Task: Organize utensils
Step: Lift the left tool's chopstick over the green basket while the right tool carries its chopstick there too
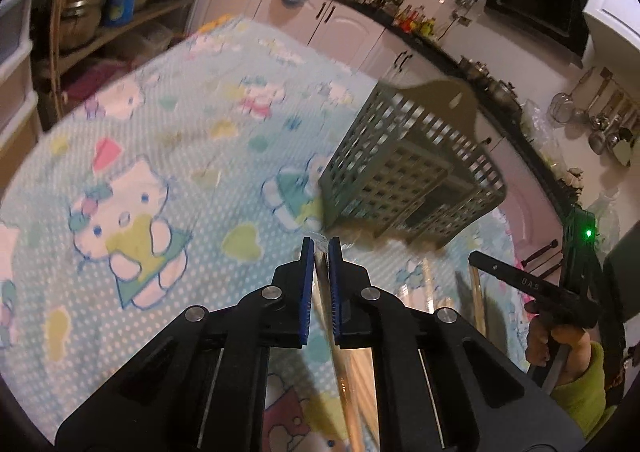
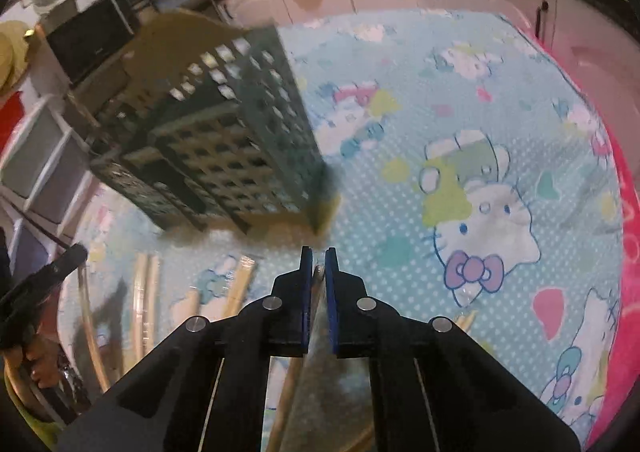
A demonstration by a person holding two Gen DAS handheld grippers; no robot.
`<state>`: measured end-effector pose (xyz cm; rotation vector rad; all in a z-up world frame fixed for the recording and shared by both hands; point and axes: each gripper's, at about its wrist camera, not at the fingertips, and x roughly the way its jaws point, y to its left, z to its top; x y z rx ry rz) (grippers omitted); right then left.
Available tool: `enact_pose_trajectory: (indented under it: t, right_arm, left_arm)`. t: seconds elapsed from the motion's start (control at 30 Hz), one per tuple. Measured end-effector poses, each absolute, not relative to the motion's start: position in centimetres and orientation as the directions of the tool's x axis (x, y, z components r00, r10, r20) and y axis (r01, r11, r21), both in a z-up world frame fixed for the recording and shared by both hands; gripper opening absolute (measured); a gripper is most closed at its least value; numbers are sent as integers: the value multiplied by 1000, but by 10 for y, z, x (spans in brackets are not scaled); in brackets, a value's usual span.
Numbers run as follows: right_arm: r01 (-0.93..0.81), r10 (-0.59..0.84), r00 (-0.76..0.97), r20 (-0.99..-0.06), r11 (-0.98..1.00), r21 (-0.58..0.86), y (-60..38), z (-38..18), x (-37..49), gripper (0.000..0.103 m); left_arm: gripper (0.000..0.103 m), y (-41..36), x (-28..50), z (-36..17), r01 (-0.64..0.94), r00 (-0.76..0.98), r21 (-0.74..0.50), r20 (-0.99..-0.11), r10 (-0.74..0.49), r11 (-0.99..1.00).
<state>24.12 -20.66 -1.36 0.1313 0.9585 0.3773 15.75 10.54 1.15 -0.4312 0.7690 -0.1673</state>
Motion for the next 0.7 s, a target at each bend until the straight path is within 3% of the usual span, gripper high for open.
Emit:
enact_pose_trajectory:
  t: [0.4, 0.7]
  right_arm:
    - [-380, 485, 649, -587, 874, 302, -213, 67, 206, 6]
    - [-444, 503, 759, -414, 864, 236, -213, 123, 195, 6]
  left_arm:
    - [3, 91, 160, 85, 74, 798, -385, -530, -286, 920]
    - [3, 77, 167, 131, 130, 847, -358, -444, -291, 924]
